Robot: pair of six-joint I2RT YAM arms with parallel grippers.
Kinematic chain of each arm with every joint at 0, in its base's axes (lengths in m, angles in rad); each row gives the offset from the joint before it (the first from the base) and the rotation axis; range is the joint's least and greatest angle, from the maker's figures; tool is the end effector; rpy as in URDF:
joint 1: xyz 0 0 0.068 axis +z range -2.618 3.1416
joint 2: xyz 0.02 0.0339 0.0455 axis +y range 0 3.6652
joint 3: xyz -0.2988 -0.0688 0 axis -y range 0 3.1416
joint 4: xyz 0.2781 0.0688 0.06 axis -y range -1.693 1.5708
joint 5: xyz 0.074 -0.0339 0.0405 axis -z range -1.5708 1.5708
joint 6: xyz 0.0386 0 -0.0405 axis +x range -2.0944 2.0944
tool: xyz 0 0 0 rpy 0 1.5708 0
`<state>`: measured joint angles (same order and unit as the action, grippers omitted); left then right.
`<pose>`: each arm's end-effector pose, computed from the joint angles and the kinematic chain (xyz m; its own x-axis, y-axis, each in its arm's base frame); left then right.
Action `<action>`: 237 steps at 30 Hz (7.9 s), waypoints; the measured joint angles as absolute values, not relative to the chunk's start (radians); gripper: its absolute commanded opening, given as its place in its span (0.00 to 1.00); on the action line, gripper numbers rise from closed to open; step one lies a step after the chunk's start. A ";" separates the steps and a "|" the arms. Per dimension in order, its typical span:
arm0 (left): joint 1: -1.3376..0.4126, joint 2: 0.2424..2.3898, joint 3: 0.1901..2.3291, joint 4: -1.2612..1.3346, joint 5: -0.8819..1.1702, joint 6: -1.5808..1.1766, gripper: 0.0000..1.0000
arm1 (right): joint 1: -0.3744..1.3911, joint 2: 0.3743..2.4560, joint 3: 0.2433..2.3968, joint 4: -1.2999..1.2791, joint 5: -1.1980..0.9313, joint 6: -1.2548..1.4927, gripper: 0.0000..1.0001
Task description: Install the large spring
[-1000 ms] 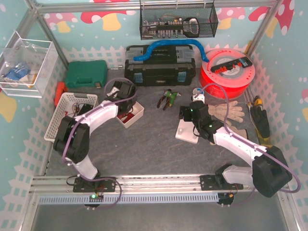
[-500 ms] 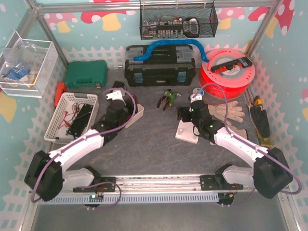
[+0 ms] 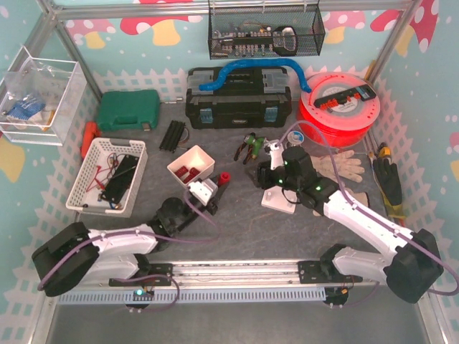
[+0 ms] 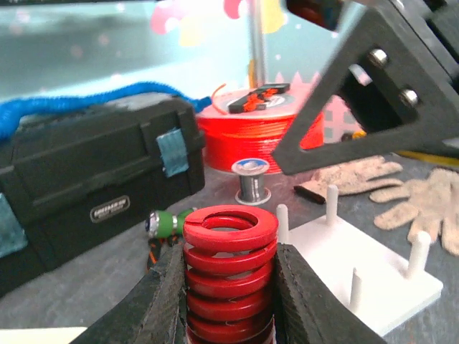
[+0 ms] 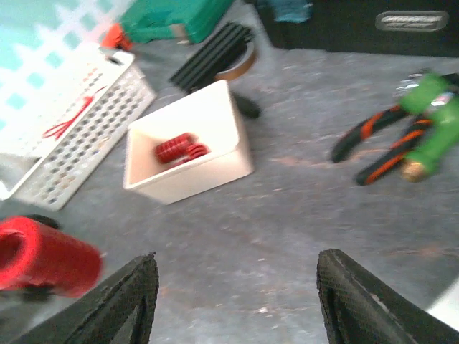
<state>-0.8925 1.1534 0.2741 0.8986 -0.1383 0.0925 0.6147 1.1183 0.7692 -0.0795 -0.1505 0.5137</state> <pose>0.1514 -0.1794 0.2129 0.0753 0.0524 -0.9958 0.6807 0.7271 0.0897 0.2199 0.1623 0.2969 -0.6306 0.1495 -0.7615 -0.4268 0.7527 0.5012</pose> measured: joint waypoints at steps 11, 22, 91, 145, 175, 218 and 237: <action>-0.976 1.254 0.166 1.142 -0.152 0.364 0.00 | 0.796 1.130 0.874 -0.179 -0.237 0.542 0.58; -0.984 1.251 0.166 1.164 -0.161 0.401 0.00 | 0.885 1.230 0.942 -0.242 -0.210 0.539 0.53; -0.898 1.150 0.202 1.074 -0.375 0.212 0.86 | 0.262 1.243 0.814 -0.379 0.137 0.495 0.00; -0.510 1.012 0.592 0.159 -0.370 -0.461 0.42 | 0.292 1.040 0.663 -0.109 -0.091 0.511 0.95; -0.383 1.547 1.062 -0.500 -0.133 -0.017 0.35 | 0.453 1.036 0.574 0.044 -0.083 0.528 0.96; -0.340 1.801 1.134 -0.432 -0.097 0.085 0.24 | 0.453 0.987 0.574 0.029 -0.041 0.509 0.96; -0.335 1.765 1.110 -0.416 -0.096 0.102 0.43 | 0.453 0.965 0.574 0.026 -0.033 0.505 0.96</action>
<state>-0.3347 1.7653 1.1099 -0.4160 -0.0959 0.1017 0.4534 0.9653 0.5743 0.0261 -0.0334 0.5053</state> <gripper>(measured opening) 0.429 0.957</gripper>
